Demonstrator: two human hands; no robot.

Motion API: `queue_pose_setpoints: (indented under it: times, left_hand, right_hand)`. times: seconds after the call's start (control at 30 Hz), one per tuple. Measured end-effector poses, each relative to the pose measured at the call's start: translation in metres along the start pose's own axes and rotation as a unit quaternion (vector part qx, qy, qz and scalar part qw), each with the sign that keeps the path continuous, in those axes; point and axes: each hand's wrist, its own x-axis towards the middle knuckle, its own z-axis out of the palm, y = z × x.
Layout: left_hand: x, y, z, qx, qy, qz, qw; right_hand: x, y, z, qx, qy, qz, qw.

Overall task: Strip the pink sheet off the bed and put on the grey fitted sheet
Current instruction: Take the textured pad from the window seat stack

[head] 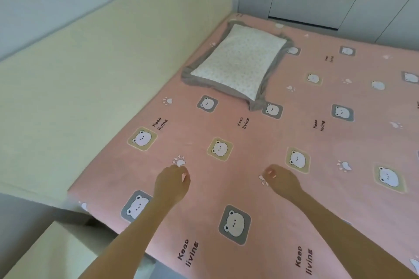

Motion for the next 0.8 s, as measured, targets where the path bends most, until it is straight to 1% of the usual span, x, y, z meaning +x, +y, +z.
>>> queue_pose_setpoints:
  times: [0.13, 0.33, 0.43, 0.5, 0.57, 0.6, 0.67, 0.7, 0.73, 0.77, 0.8]
  left_hand:
    - [0.065, -0.019, 0.026, 0.004, -0.01, 0.0, 1.0]
    - [0.155, -0.051, 0.11, 0.031, -0.125, -0.02, 0.991]
    - [0.208, -0.059, 0.156, 0.04, -0.151, -0.008, 0.988]
    - [0.251, -0.054, 0.176, -0.01, -0.114, -0.019, 0.993]
    - [0.289, -0.042, 0.187, -0.084, -0.065, -0.032, 0.994]
    - [0.307, -0.036, 0.192, -0.116, -0.033, -0.024, 0.992]
    - [0.343, -0.025, 0.201, -0.163, 0.052, 0.041, 0.984]
    - [0.36, -0.019, 0.205, -0.167, 0.08, 0.084, 0.979]
    - [0.373, -0.012, 0.209, -0.176, 0.091, 0.113, 0.974]
    - [0.388, -0.005, 0.211, -0.2, 0.087, 0.122, 0.968]
    - [0.405, 0.008, 0.212, -0.247, 0.069, 0.094, 0.962]
  right_hand:
    - [0.082, -0.018, 0.024, -0.016, -0.009, 0.004, 1.0]
    - [0.191, -0.021, 0.074, -0.07, -0.018, 0.019, 0.997]
    - [0.256, -0.008, 0.098, -0.116, 0.0, 0.028, 0.993]
    - [0.302, 0.002, 0.108, -0.151, 0.034, 0.055, 0.986]
    - [0.343, 0.012, 0.112, -0.198, 0.047, 0.089, 0.975]
    - [0.362, 0.019, 0.116, -0.211, 0.05, 0.102, 0.971]
    - [0.395, 0.033, 0.129, -0.228, 0.053, 0.104, 0.967]
    - [0.408, 0.04, 0.135, -0.234, 0.057, 0.102, 0.965]
    - [0.416, 0.045, 0.142, -0.236, 0.072, 0.094, 0.964]
    - [0.421, 0.052, 0.15, -0.244, 0.103, 0.078, 0.961]
    - [0.42, 0.057, 0.157, -0.247, 0.126, 0.065, 0.959]
